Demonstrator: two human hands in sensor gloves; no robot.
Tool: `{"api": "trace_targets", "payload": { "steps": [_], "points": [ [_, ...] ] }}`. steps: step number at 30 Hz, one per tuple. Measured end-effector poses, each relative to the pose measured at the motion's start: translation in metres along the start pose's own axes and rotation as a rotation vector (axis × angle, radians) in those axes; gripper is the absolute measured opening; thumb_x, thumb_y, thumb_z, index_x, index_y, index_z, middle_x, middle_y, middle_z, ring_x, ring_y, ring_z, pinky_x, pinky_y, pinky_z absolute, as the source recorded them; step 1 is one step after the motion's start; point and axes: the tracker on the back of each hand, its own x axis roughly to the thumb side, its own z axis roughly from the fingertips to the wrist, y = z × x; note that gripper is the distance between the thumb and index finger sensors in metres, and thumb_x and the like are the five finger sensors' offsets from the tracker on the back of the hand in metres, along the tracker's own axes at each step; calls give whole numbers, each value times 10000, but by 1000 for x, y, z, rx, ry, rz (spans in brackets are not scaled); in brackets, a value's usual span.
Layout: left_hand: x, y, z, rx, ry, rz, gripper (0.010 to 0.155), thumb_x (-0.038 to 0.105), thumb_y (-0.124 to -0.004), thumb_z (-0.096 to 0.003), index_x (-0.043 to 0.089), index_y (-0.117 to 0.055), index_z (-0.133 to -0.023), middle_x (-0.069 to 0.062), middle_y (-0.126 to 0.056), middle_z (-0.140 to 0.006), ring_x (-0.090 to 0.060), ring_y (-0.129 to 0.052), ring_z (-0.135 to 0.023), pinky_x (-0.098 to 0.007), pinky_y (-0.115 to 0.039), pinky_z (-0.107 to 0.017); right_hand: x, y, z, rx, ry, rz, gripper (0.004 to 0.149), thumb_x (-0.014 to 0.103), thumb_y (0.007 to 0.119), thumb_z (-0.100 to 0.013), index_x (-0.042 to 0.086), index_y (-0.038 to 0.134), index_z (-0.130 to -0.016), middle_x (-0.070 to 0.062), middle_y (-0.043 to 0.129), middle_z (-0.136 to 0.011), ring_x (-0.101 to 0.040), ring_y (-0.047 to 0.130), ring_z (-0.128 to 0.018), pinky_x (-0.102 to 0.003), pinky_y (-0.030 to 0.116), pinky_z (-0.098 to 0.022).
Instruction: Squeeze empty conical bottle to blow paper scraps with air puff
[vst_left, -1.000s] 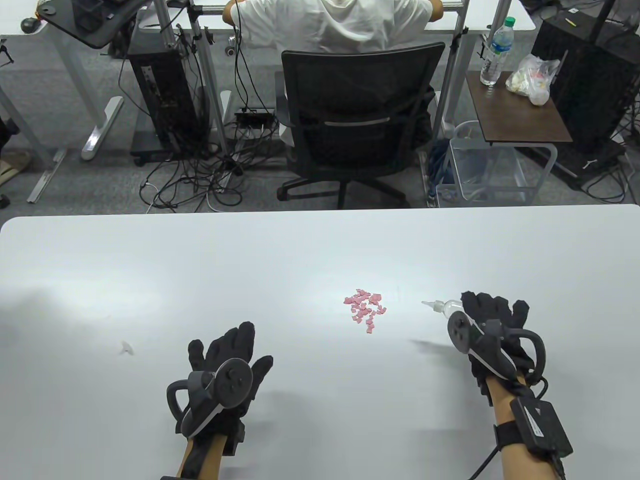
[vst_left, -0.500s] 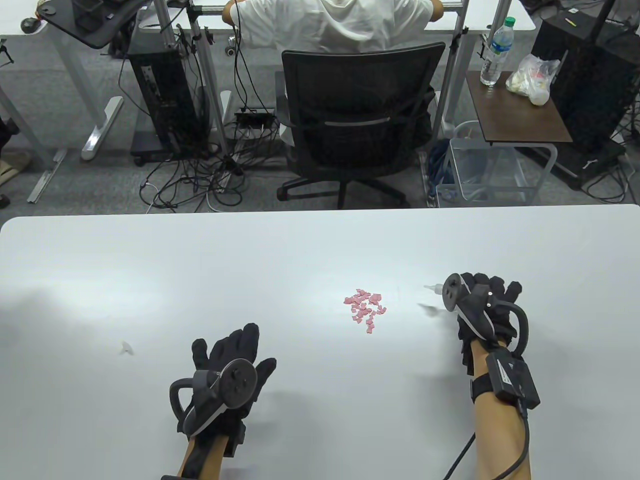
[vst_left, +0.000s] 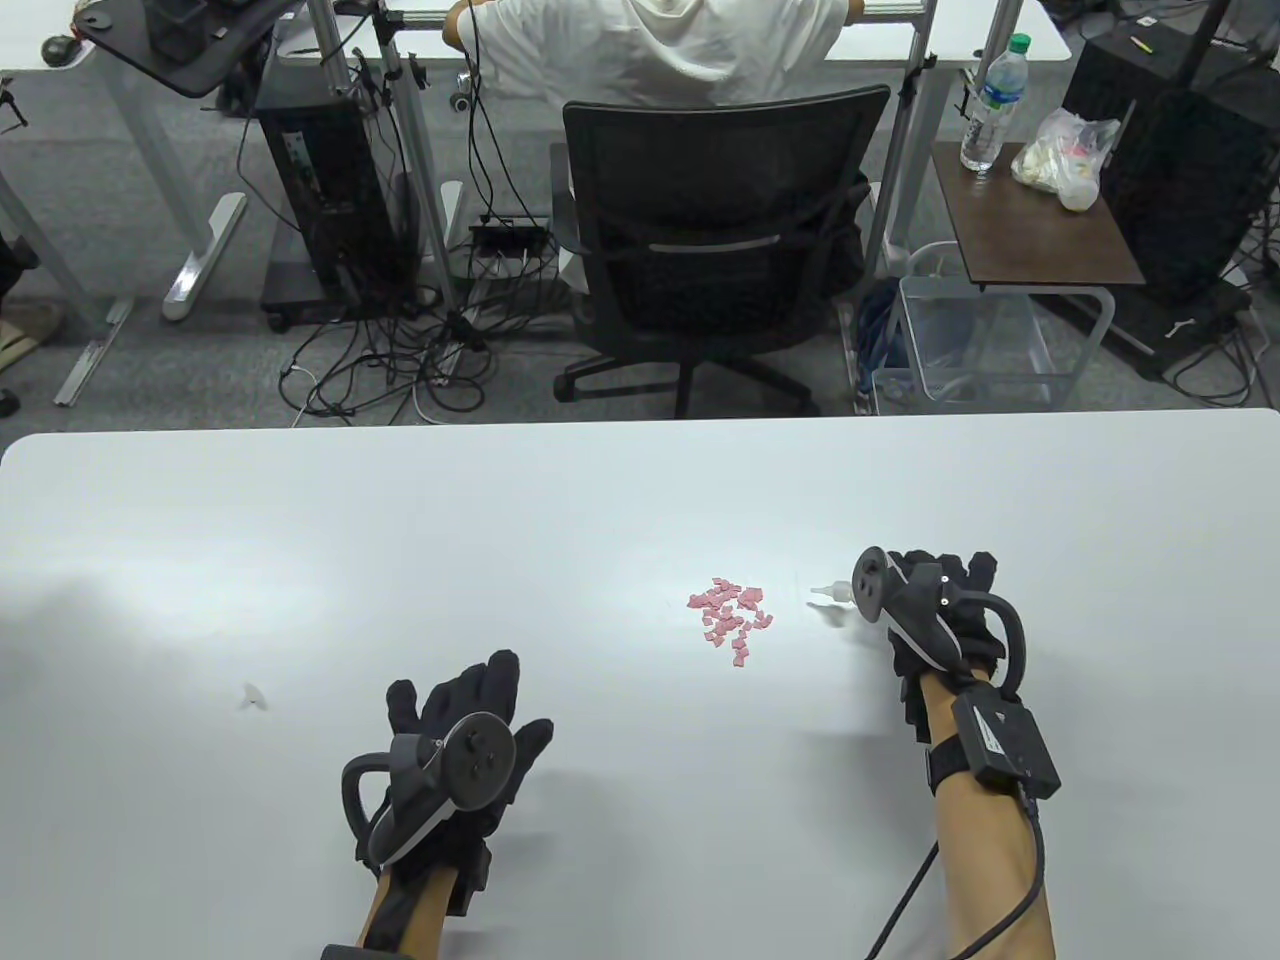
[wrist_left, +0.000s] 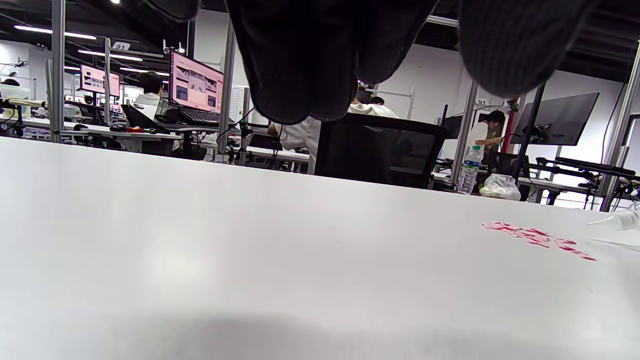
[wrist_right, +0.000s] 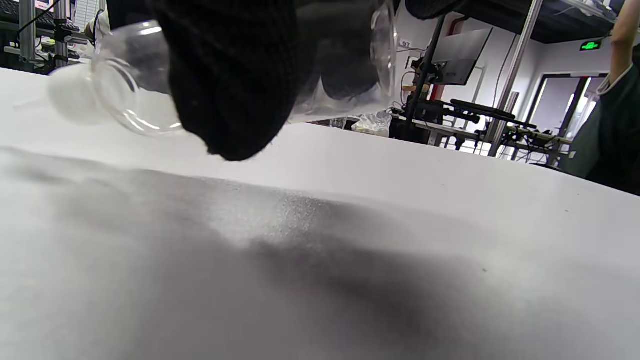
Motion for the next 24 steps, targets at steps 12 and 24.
{"api": "trace_targets", "payload": {
  "steps": [12,24],
  "points": [
    [0,-1,-1,-3,-3,1,786,606,-764,-542,247,-521,-1197,-90,-688,-1189,-334,-776,-1069,-679,-323,-812,2,-3,6,-58,-61,-5,606,300,1053,-319,379,857,-887,82,938,-919,-173,922,-922,-554,550,-848],
    [0,-2,-1,1,-11,0,784,602,-769,-540,249,-523,-1196,-89,-691,-1188,-330,-778,-1069,-678,-324,-812,11,-4,14,-67,-172,5,621,289,1087,-266,407,877,-839,124,956,-887,-127,938,-903,-507,602,-843]
  ]
}}
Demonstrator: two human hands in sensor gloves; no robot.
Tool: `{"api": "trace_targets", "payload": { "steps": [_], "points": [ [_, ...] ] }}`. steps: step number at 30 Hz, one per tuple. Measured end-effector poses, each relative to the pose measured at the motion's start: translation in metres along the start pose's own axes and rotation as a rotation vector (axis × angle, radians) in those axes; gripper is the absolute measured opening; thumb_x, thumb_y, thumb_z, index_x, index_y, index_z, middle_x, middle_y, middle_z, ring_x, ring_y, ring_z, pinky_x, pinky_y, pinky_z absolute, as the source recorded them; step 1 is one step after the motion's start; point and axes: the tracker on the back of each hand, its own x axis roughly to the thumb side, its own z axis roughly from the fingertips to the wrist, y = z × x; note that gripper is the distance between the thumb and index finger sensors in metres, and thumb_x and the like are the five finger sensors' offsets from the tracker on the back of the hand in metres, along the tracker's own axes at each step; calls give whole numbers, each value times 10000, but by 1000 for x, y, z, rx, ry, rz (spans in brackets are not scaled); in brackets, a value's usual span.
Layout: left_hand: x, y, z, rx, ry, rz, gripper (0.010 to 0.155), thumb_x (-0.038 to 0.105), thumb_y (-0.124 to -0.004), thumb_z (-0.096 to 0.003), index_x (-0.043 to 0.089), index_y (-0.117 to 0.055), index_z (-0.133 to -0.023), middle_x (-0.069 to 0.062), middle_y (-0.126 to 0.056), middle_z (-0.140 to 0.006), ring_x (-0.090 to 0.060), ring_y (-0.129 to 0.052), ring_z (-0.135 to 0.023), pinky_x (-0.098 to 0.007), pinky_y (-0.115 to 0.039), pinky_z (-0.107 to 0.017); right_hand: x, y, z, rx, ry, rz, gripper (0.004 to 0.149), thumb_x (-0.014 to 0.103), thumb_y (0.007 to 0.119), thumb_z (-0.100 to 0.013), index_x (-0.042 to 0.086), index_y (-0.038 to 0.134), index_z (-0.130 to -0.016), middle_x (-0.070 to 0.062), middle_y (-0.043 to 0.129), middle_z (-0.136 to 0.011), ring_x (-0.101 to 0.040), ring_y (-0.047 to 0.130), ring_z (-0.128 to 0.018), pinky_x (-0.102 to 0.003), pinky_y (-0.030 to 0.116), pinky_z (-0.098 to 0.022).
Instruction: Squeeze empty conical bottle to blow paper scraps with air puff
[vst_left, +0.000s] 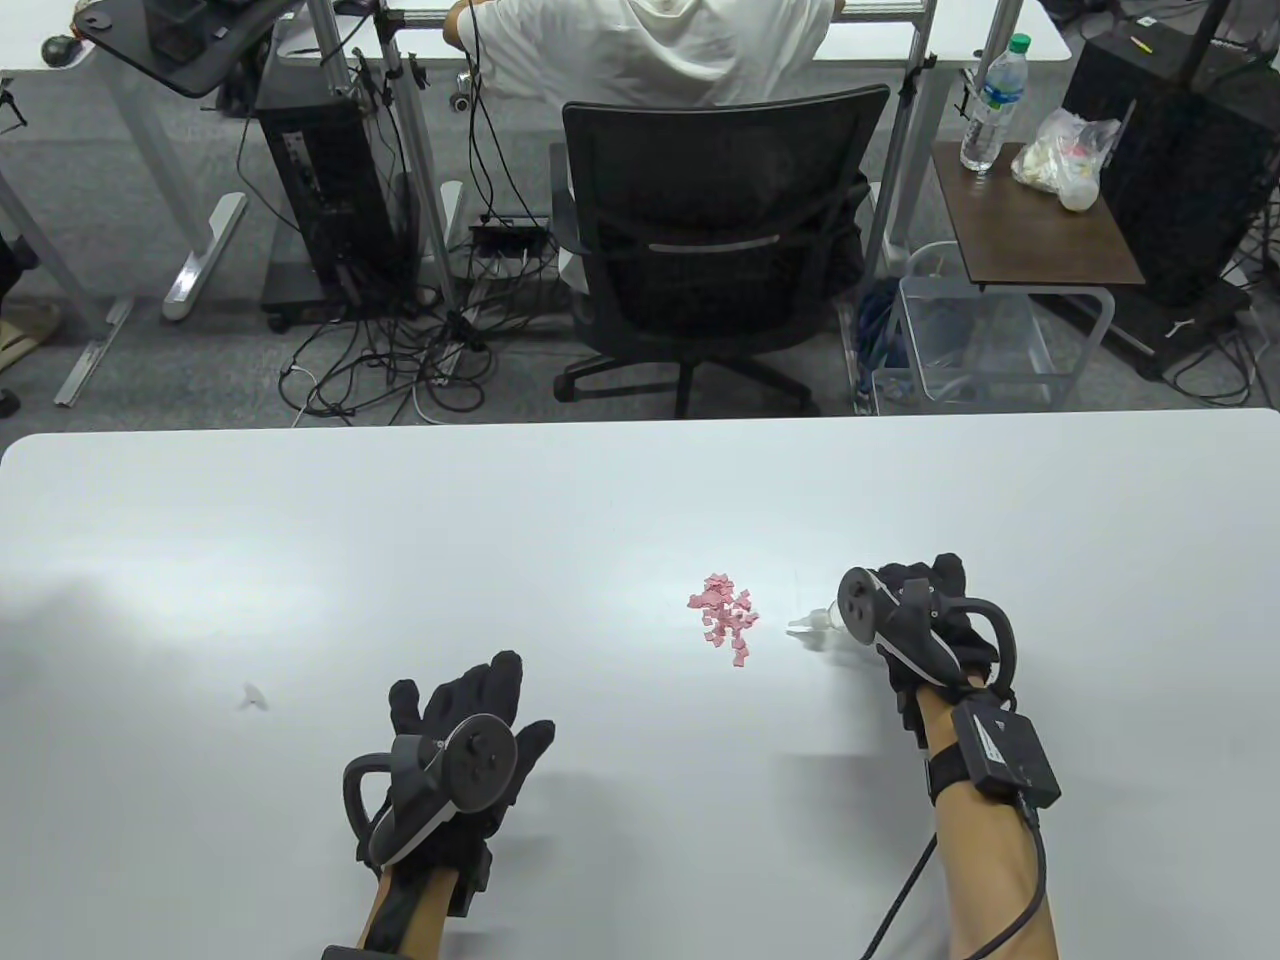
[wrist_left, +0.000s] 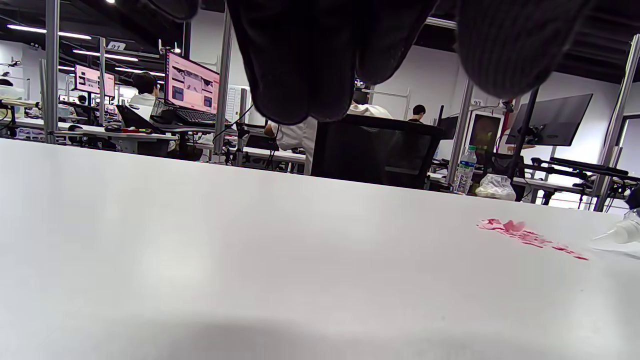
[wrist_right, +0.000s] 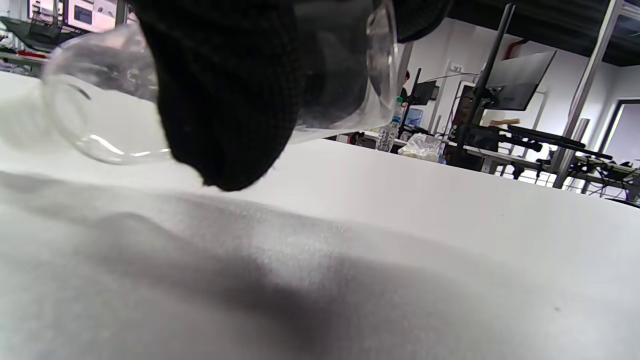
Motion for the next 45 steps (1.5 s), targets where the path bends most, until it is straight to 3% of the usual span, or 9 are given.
{"api": "trace_targets", "payload": {
  "steps": [3,11,18,23,28,32,37,41,45],
  "points": [
    [0,0,0,0,-3,0,783,600,-770,-541,246,-524,-1195,-88,-690,-1187,-333,-778,-1068,-679,-324,-811,-1,1,1,34,-20,-19,672,293,1088,-282,440,828,-885,155,899,-957,-111,875,-979,-504,583,-852],
    [1,0,0,3,-7,-1,779,600,-770,-541,249,-527,-1193,-86,-692,-1187,-329,-781,-1068,-679,-324,-812,-1,1,6,29,-73,-31,632,292,1094,-260,413,874,-840,130,955,-892,-118,939,-907,-485,630,-836],
    [1,0,1,4,-5,1,780,600,-769,-541,249,-526,-1193,-85,-691,-1188,-329,-780,-1068,-678,-324,-812,-7,-5,7,-74,-7,-46,624,291,1092,-260,391,880,-838,106,960,-877,-141,950,-880,-486,641,-827],
    [1,0,1,-5,-5,-7,782,600,-769,-542,245,-525,-1195,-85,-691,-1187,-330,-780,-1068,-679,-323,-811,-9,-4,3,-60,46,-49,678,294,1080,-300,424,811,-908,137,880,-975,-134,858,-987,-516,580,-847],
    [1,-1,1,-5,-2,-1,781,601,-768,-541,250,-525,-1195,-83,-692,-1188,-329,-781,-1068,-678,-323,-812,-5,-4,3,-72,21,-33,613,290,1083,-269,397,878,-837,115,957,-880,-134,942,-886,-491,615,-837],
    [1,-1,1,-10,-2,-4,781,601,-768,-542,247,-526,-1195,-87,-692,-1187,-331,-780,-1067,-680,-323,-811,-4,-1,3,-45,22,-21,680,309,1073,-301,415,806,-918,127,883,-972,-137,866,-975,-513,573,-850],
    [1,0,0,-7,-3,-2,782,599,-769,-542,244,-527,-1195,-86,-693,-1186,-333,-782,-1065,-680,-322,-810,-6,0,3,-51,14,-55,609,297,1078,-267,392,882,-835,108,965,-872,-137,953,-873,-497,617,-834],
    [1,-1,0,-16,-4,-10,783,602,-768,-541,246,-526,-1194,-88,-693,-1186,-331,-782,-1066,-679,-322,-811,-8,3,7,-12,-9,-53,682,308,1075,-298,420,807,-915,131,883,-973,-135,863,-979,-526,568,-849],
    [1,-1,0,-14,-4,-7,781,601,-767,-543,248,-525,-1195,-87,-691,-1188,-330,-782,-1066,-679,-323,-811,-10,3,13,-43,-63,-88,609,287,1087,-254,406,888,-817,127,967,-864,-120,947,-878,-504,599,-840]
  ]
}}
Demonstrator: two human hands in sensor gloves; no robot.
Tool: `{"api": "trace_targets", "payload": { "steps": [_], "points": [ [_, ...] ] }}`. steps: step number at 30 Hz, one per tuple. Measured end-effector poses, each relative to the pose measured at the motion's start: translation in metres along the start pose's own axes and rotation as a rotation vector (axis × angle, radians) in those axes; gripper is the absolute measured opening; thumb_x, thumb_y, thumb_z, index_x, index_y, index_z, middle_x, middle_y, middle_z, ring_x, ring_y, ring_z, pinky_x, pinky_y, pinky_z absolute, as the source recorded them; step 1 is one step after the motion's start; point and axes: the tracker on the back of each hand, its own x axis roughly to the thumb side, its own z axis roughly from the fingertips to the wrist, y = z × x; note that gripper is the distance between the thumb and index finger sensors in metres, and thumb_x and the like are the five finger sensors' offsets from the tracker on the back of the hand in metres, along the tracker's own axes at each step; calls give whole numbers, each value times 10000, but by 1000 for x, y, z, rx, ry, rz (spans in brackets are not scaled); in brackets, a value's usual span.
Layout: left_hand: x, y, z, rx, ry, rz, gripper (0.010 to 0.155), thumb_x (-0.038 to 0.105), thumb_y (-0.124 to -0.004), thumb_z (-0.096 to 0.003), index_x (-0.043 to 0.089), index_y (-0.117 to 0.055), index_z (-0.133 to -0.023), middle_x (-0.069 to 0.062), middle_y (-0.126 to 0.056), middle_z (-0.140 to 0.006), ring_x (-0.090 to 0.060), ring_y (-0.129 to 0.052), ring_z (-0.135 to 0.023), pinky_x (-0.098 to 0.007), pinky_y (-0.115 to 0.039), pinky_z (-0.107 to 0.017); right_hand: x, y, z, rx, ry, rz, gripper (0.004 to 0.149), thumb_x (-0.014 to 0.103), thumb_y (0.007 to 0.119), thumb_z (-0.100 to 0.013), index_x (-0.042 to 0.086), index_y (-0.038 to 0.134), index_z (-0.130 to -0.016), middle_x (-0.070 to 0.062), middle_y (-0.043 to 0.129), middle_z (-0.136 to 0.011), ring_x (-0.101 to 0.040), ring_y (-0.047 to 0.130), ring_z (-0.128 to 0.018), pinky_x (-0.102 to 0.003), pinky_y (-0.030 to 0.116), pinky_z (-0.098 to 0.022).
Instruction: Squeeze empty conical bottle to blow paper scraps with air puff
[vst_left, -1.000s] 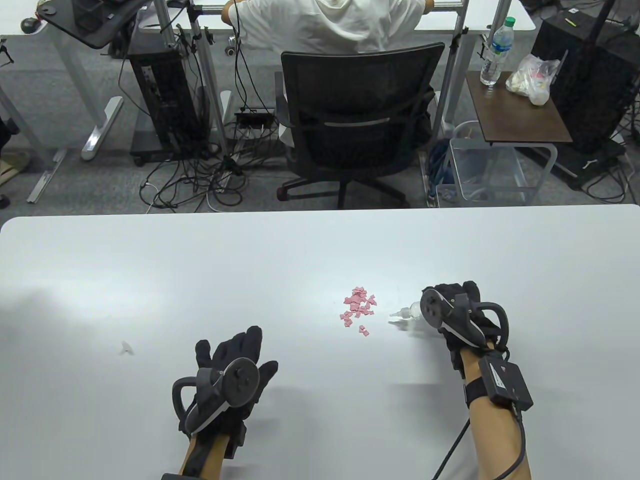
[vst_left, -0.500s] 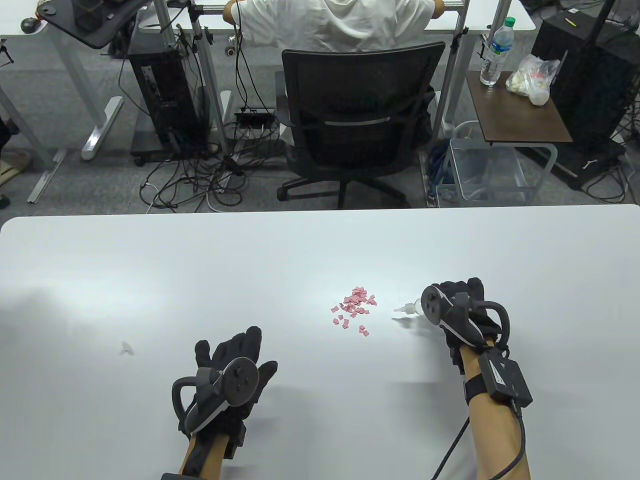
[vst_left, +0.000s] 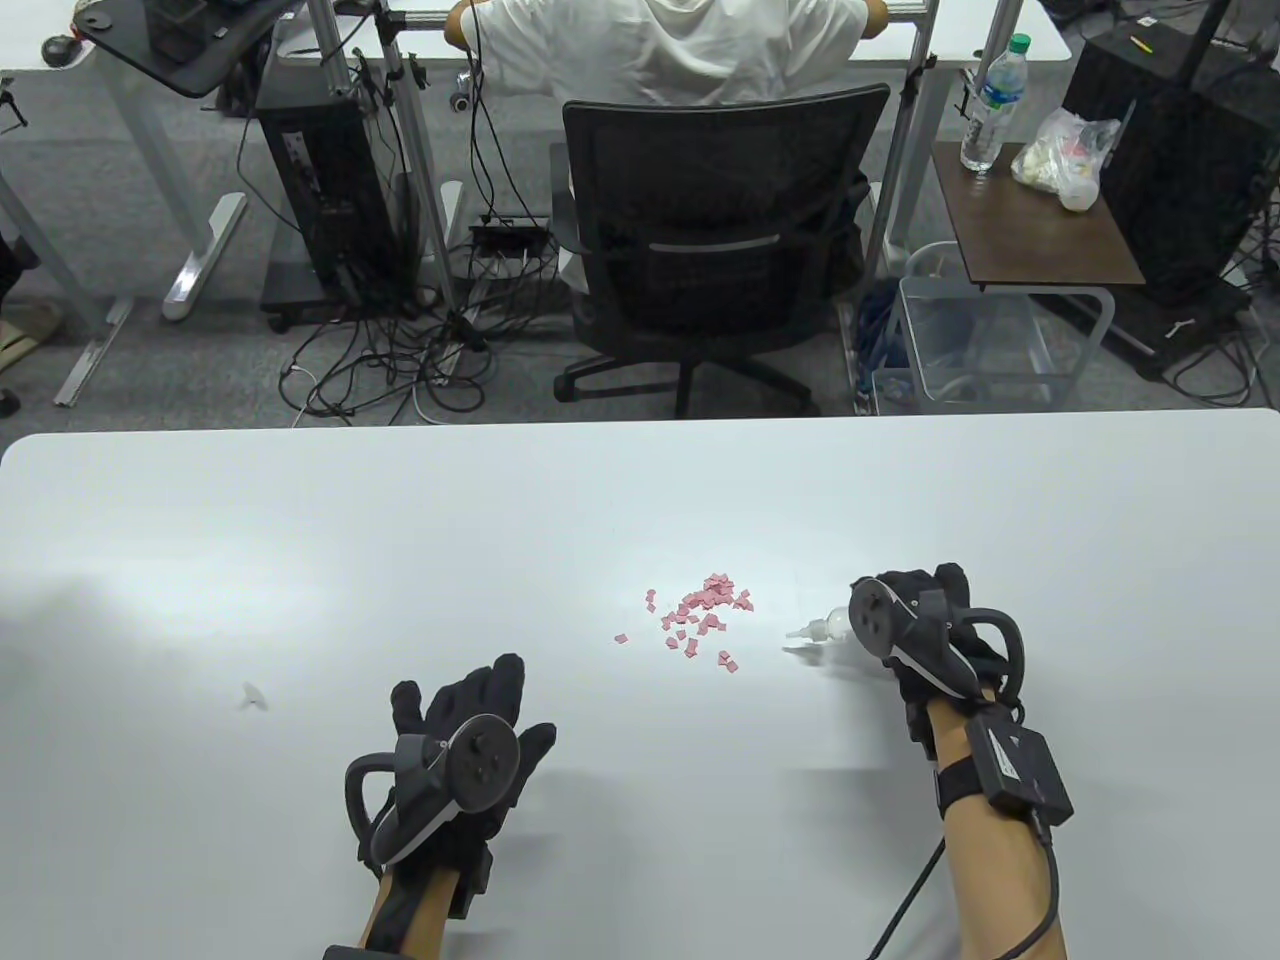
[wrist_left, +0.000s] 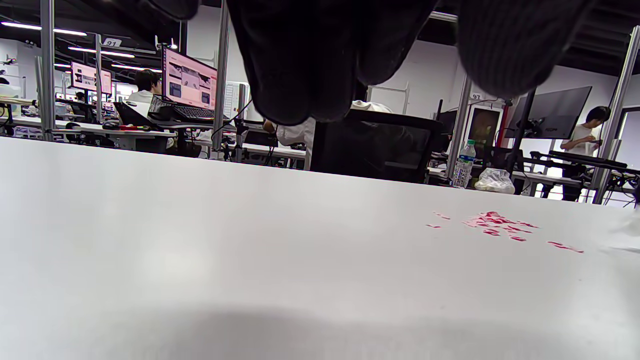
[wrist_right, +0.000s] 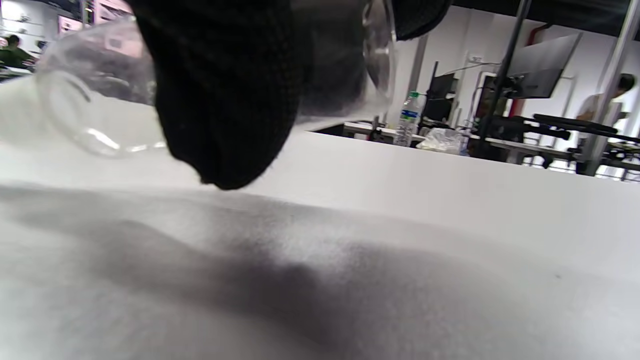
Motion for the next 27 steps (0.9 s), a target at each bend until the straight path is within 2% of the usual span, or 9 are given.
{"api": "trace_targets", "payload": {
  "steps": [3,4,6,9,11,17,23,26,27],
  "points": [
    [0,0,0,-2,-1,1,781,602,-767,-543,248,-525,-1195,-86,-693,-1186,-331,-783,-1065,-679,-322,-812,2,1,1,45,-22,34,622,296,1088,-254,402,882,-831,118,965,-872,-127,947,-880,-505,609,-835],
    [0,0,0,-3,-1,0,782,602,-767,-542,247,-525,-1196,-86,-692,-1187,-331,-782,-1066,-679,-322,-811,2,2,1,63,-30,51,649,299,1081,-282,398,847,-879,111,927,-922,-144,910,-923,-514,593,-840],
    [0,0,0,-3,-1,0,781,602,-767,-542,249,-525,-1195,-86,-693,-1186,-331,-783,-1066,-680,-323,-811,0,3,3,32,-20,30,687,304,1076,-297,402,808,-923,110,883,-974,-157,868,-968,-528,576,-841],
    [0,0,0,1,0,3,781,601,-767,-542,248,-525,-1195,-86,-694,-1186,-329,-783,-1065,-679,-323,-811,-1,2,6,-28,-3,49,608,300,1083,-255,377,891,-827,94,972,-854,-148,960,-849,-505,622,-826],
    [0,0,0,2,1,5,780,602,-766,-542,249,-526,-1194,-84,-694,-1186,-328,-783,-1066,-679,-323,-812,-3,3,5,2,-6,34,604,306,1086,-245,359,902,-818,78,988,-831,-159,981,-818,-501,636,-820],
    [0,0,0,-5,2,3,783,603,-766,-542,248,-522,-1196,-85,-693,-1187,-331,-782,-1066,-679,-323,-811,-12,2,3,-7,80,31,693,314,1059,-326,363,785,-961,65,858,-997,-212,853,-962,-571,549,-833],
    [0,-1,0,-13,3,1,781,602,-766,-543,248,-523,-1196,-86,-695,-1186,-330,-783,-1065,-679,-323,-811,-7,3,5,-25,44,47,607,326,1077,-264,327,895,-843,43,985,-836,-190,980,-800,-516,639,-809],
    [0,-1,0,-15,3,2,782,603,-766,-542,248,-524,-1196,-86,-694,-1187,-328,-783,-1066,-679,-323,-812,-4,7,4,28,18,58,691,335,1062,-308,332,808,-951,32,896,-960,-222,896,-910,-557,578,-823],
    [0,-1,0,-15,2,0,780,602,-766,-542,249,-527,-1195,-84,-694,-1186,-330,-786,-1064,-680,-323,-811,-5,6,4,-9,31,43,695,329,1058,-314,342,797,-958,43,879,-977,-221,878,-932,-565,568,-824]
  ]
}}
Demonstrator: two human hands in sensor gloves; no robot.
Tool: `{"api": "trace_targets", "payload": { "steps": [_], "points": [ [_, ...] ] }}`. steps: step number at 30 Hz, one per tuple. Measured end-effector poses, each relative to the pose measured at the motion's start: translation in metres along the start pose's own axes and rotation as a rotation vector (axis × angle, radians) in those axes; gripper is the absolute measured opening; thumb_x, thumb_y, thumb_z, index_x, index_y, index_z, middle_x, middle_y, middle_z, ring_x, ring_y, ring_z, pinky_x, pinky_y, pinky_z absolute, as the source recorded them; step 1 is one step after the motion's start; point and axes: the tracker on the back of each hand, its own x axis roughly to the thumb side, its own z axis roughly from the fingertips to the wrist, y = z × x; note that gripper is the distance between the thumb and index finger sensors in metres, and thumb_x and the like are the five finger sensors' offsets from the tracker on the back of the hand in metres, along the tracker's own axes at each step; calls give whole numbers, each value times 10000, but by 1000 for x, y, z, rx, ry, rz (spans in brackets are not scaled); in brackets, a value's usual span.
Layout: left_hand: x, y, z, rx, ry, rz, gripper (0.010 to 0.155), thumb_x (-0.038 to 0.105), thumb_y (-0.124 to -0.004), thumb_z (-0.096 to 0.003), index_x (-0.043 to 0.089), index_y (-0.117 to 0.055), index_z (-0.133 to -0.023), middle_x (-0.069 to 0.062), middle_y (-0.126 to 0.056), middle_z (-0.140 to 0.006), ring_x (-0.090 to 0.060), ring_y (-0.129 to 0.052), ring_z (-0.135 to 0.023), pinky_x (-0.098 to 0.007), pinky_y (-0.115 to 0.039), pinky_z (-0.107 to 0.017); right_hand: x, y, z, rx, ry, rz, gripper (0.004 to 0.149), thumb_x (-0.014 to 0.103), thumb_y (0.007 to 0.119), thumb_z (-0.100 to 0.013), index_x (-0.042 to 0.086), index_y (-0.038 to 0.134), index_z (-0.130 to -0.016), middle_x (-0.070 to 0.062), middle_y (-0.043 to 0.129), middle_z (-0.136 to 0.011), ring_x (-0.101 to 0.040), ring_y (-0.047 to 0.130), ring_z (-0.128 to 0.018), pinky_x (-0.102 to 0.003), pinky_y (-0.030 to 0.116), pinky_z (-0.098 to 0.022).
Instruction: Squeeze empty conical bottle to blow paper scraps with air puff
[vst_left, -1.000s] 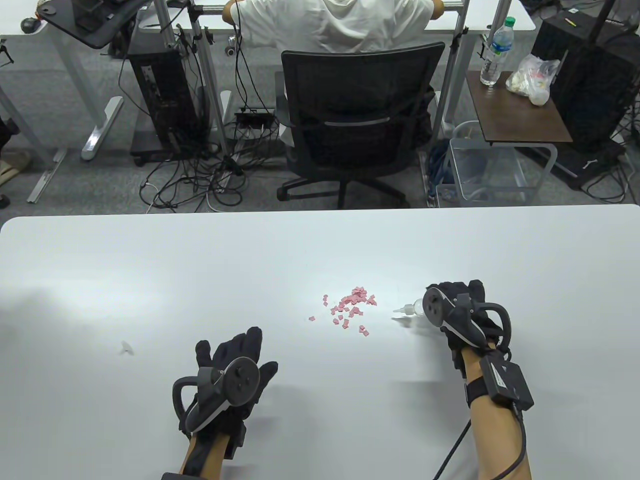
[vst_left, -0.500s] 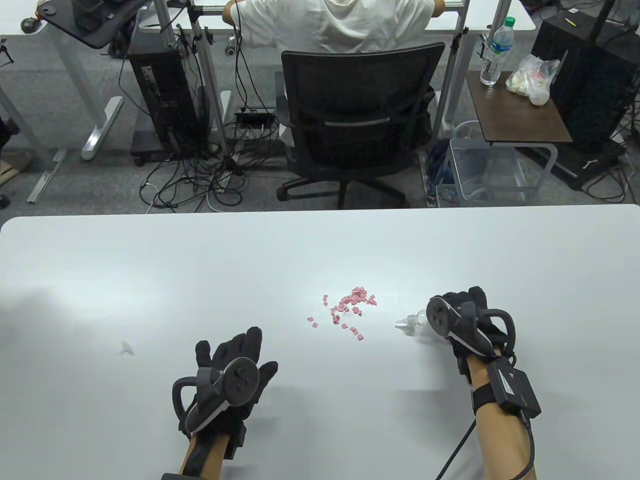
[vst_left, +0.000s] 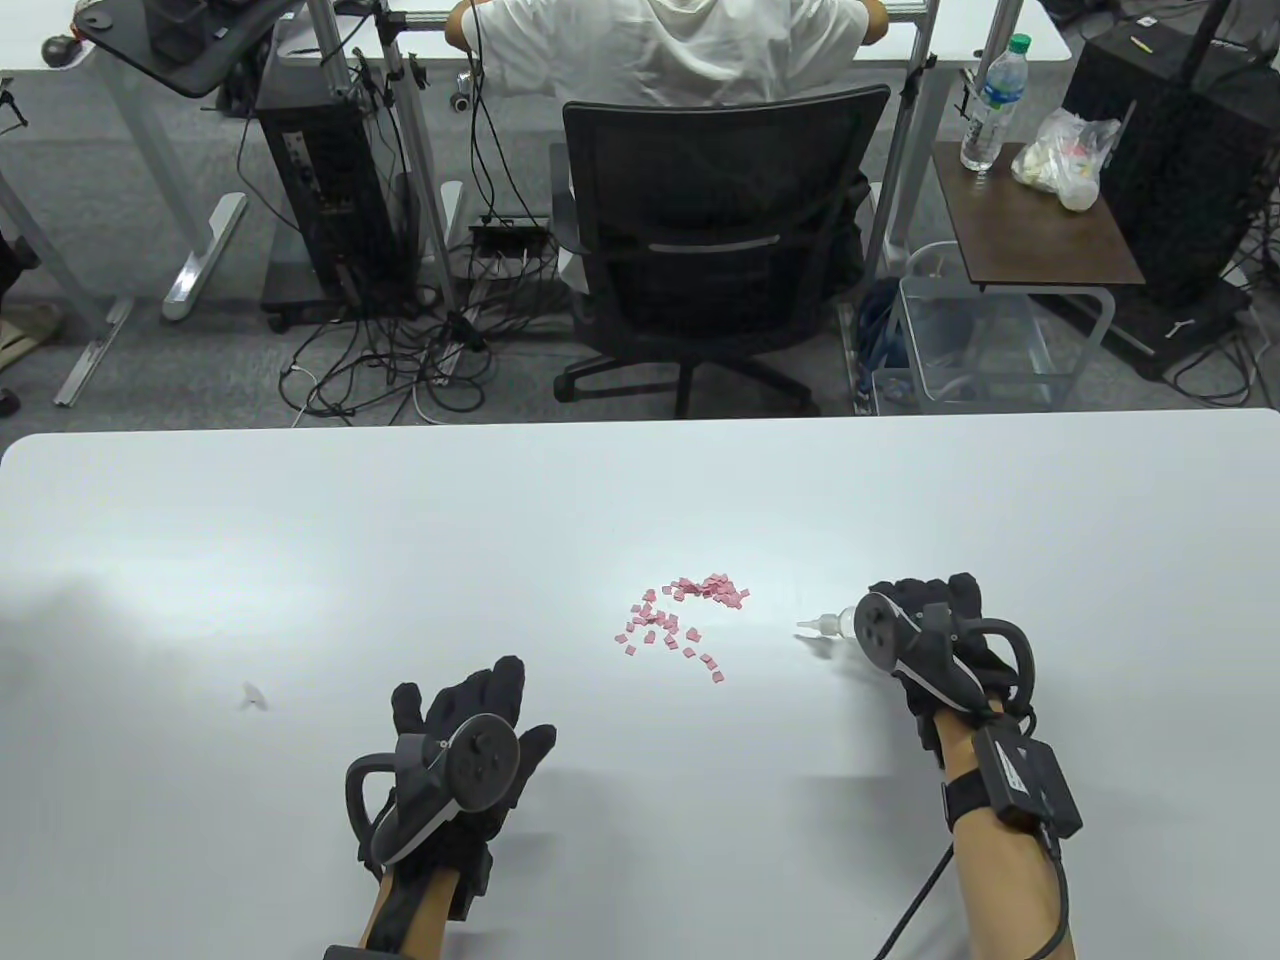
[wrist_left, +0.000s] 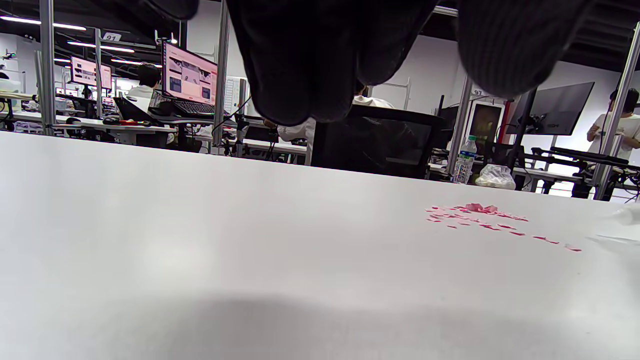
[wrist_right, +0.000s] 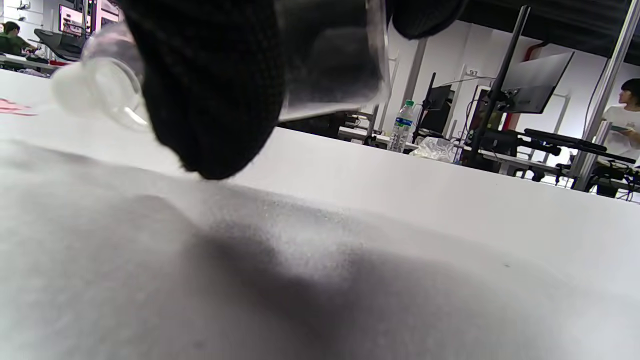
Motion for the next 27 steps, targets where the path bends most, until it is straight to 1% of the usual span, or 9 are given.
{"api": "trace_targets", "payload": {
  "steps": [2,6,9,10,13,15,18,23,27],
  "points": [
    [0,0,0,1,0,0,779,602,-766,-542,249,-527,-1194,-87,-693,-1187,-330,-784,-1065,-679,-323,-811,-2,-1,-1,8,14,-21,690,333,1055,-317,346,796,-956,47,878,-977,-218,877,-933,-570,566,-822],
    [0,0,0,-2,-1,3,782,601,-767,-542,247,-525,-1196,-86,-693,-1187,-330,-783,-1066,-680,-322,-810,-4,-1,-3,22,37,4,598,326,1069,-271,324,897,-844,41,983,-838,-193,977,-803,-534,620,-813],
    [0,-1,0,-3,-2,3,779,601,-766,-543,249,-525,-1195,-86,-694,-1186,-331,-785,-1064,-679,-323,-811,-5,3,-5,62,60,47,683,347,1053,-317,334,806,-955,36,890,-964,-221,892,-913,-566,566,-826],
    [0,0,0,-4,-2,1,778,603,-765,-542,248,-530,-1193,-85,-694,-1187,-331,-784,-1065,-680,-322,-811,-7,3,-4,32,83,43,697,345,1047,-330,330,784,-976,28,868,-986,-231,872,-931,-581,550,-825],
    [0,-1,-1,-4,-3,1,778,602,-765,-543,250,-526,-1195,-86,-695,-1186,-329,-785,-1065,-680,-322,-811,-10,3,-7,20,131,34,705,350,1035,-351,316,760,-1000,14,844,-1007,-252,854,-941,-597,538,-819],
    [0,-1,-1,-8,-3,0,780,603,-765,-543,247,-526,-1195,-86,-694,-1186,-330,-785,-1064,-680,-322,-811,-11,2,-9,28,146,35,671,348,1041,-339,328,797,-964,26,881,-970,-233,883,-913,-573,559,-819],
    [0,-1,-1,-13,-2,-3,779,603,-764,-543,248,-528,-1195,-86,-695,-1187,-330,-786,-1064,-680,-322,-811,-7,3,-9,16,103,22,594,334,1054,-295,312,886,-864,26,970,-852,-203,963,-810,-528,613,-812],
    [0,-1,-1,-13,-1,-2,781,603,-765,-543,247,-527,-1196,-85,-696,-1185,-331,-786,-1063,-679,-323,-811,3,5,-10,31,55,23,691,366,1040,-323,323,795,-968,24,885,-968,-229,893,-905,-563,572,-816],
    [0,-2,-1,-12,-1,3,779,602,-765,-543,248,-527,-1195,-87,-696,-1186,-332,-786,-1064,-680,-322,-811,8,3,-9,-1,31,50,598,363,1053,-283,287,898,-856,5,993,-818,-213,992,-759,-518,642,-798]
  ]
}}
